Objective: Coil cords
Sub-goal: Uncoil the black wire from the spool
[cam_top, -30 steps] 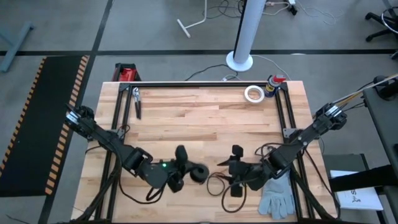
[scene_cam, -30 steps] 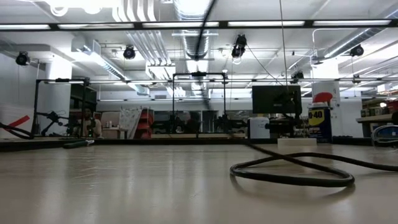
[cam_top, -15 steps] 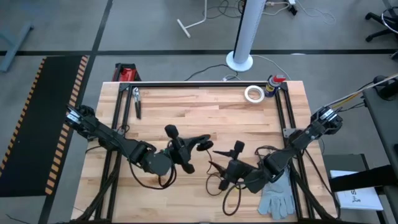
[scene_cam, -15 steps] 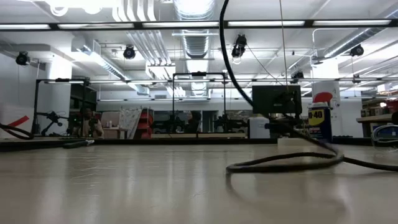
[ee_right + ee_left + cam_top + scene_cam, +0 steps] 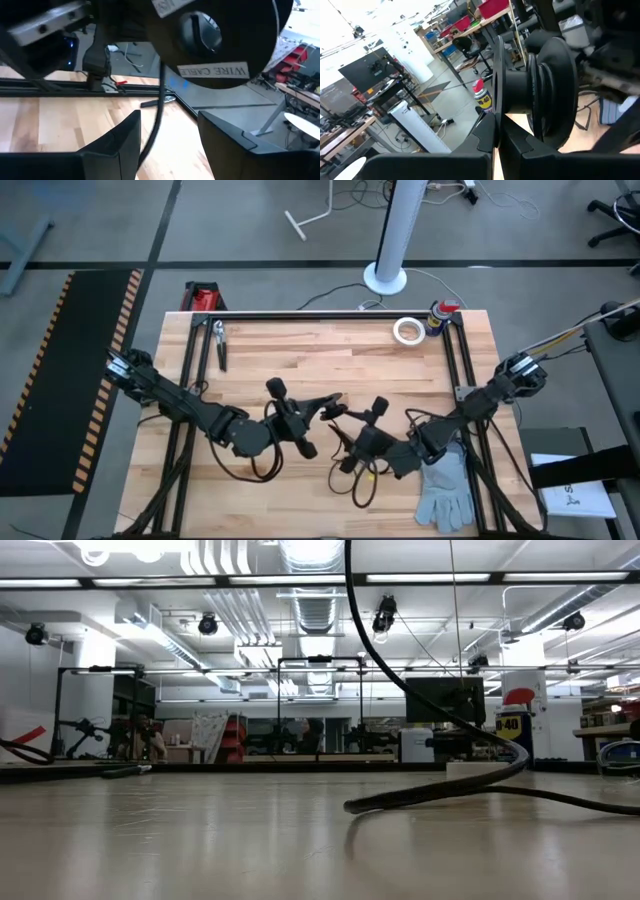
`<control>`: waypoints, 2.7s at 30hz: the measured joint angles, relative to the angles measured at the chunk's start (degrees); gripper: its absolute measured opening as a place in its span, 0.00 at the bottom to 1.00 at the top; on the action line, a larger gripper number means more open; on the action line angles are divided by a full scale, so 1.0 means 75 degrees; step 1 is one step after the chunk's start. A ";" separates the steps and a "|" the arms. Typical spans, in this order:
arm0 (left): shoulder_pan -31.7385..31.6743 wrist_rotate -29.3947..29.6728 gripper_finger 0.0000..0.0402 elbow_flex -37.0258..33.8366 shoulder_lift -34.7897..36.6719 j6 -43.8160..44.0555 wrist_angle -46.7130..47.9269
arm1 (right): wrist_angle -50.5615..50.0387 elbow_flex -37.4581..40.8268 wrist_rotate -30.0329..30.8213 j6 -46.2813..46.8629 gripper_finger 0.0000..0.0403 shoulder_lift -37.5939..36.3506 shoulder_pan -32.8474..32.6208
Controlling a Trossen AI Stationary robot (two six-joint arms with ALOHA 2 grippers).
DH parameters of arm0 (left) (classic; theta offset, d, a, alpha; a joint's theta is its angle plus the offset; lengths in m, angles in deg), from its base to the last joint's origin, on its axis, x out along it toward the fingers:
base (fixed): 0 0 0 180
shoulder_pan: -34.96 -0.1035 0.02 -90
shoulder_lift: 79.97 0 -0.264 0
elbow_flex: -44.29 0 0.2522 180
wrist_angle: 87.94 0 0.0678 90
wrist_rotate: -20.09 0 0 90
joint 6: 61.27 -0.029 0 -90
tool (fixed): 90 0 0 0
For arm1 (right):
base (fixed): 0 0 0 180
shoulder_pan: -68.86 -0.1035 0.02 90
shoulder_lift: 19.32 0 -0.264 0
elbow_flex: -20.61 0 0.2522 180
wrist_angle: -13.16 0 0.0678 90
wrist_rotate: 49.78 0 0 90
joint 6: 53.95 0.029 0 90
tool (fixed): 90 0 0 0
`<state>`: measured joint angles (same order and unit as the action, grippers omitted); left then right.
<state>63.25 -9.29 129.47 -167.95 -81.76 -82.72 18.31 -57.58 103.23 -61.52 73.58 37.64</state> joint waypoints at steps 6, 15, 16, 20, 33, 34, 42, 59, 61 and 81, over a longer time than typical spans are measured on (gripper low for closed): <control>0.0000 -0.0005 0.00 0.0000 -0.0125 -0.0238 -0.0319 | -0.0005 -0.0009 -0.0192 0.0017 0.40 0.0078 0.0210; -0.0026 -0.0006 0.00 -0.0009 -0.0219 -0.0402 -0.0412 | -0.0024 -0.0096 -0.0807 -0.0306 0.04 0.0253 0.0261; -0.0026 -0.0006 0.00 -0.0012 -0.0219 -0.0423 -0.0410 | -0.0023 -0.0096 -0.0806 -0.0383 0.02 0.0233 0.0222; -0.0026 -0.0005 0.00 -0.0031 -0.0216 -0.0542 -0.0399 | -0.0067 -0.0096 -0.0831 -0.0542 0.01 0.0117 0.0027; 0.0020 0.0265 0.00 -0.0044 -0.0204 -0.0349 0.0492 | -0.1021 -0.1036 -0.0609 -0.1474 0.00 -0.0176 -0.0434; 0.0055 0.0270 0.00 -0.0044 -0.0177 -0.0345 0.0535 | -0.1420 -0.1158 -0.0409 -0.1464 0.00 -0.0223 -0.0480; 0.0287 0.0432 0.00 -0.0047 0.0152 -0.0281 0.0712 | -0.6961 -0.1865 0.0055 0.2572 0.00 -0.0388 -0.0582; 0.0300 0.0392 0.00 -0.0088 0.0210 0.0072 0.0837 | -0.3508 0.0505 -0.4724 0.4631 0.30 -0.0364 -0.0214; 0.0300 0.0389 0.00 -0.0102 0.0206 0.0188 0.0948 | -0.2923 0.0664 -0.5384 0.4450 0.35 -0.0364 -0.0194; 0.0204 0.0385 0.00 -0.0152 0.0189 0.0512 0.0946 | -0.2956 -0.1007 -0.1716 0.1098 0.42 -0.0239 0.0218</control>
<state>64.79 -6.40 128.33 -166.53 -77.92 -75.63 -3.86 -65.13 90.36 -53.28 71.79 39.27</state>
